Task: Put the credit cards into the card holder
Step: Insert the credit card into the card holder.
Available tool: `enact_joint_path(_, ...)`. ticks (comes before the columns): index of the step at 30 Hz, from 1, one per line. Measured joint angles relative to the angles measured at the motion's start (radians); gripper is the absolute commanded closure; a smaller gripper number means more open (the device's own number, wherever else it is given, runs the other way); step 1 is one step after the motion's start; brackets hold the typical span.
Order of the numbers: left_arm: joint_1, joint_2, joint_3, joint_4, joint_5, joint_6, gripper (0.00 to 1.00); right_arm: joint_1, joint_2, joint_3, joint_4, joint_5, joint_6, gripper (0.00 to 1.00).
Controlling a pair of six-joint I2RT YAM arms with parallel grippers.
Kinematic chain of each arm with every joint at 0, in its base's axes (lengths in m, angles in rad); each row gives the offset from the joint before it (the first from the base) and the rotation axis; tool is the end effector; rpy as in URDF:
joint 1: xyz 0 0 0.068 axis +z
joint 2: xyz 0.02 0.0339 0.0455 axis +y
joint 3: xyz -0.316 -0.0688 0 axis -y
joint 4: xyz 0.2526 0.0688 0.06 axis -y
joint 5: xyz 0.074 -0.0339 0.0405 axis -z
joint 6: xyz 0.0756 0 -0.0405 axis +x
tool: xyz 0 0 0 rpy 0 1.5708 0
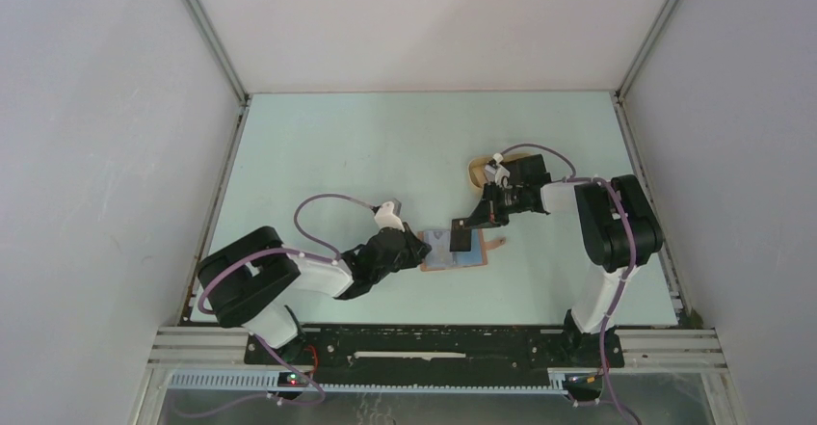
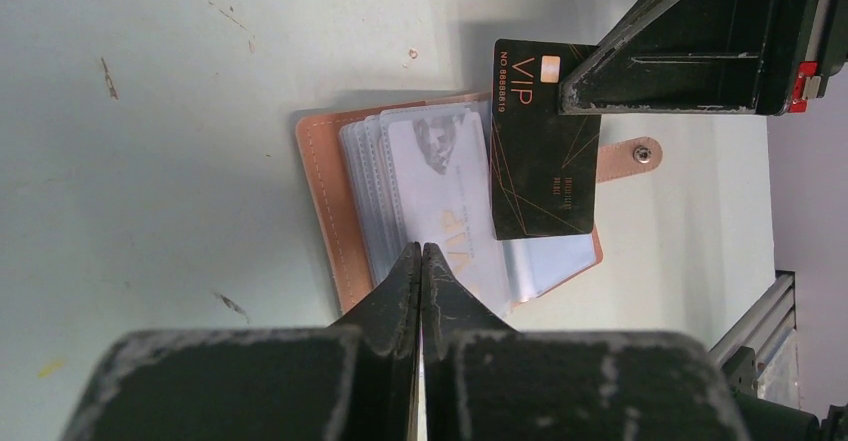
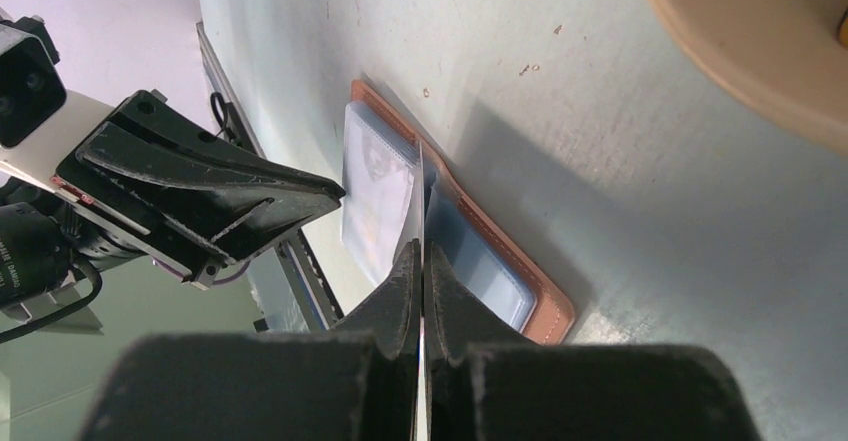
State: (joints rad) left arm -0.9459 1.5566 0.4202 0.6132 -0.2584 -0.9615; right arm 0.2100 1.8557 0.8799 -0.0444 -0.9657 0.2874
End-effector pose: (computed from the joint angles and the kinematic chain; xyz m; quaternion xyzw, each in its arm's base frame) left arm 0.1933 -0.2350 0.1521 -0.0711 0.8582 -0.3400 0.3780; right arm 0.3404 0.1361 0.1415 -0.0931 0.8566 0.4923 0.1234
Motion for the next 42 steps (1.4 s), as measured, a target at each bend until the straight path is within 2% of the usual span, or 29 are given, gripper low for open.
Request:
enact_joint_path(25, 0.000, 0.008, 0.016, -0.017, -0.001, -0.017, 1.00, 0.014, 0.000, -0.060, -0.018, -0.037, -0.016, 1.00)
enact_joint_path(42, 0.000, 0.009, 0.016, -0.016, 0.000, -0.017, 1.00, 0.053, 0.005, -0.067, 0.061, -0.019, 0.079, 1.00)
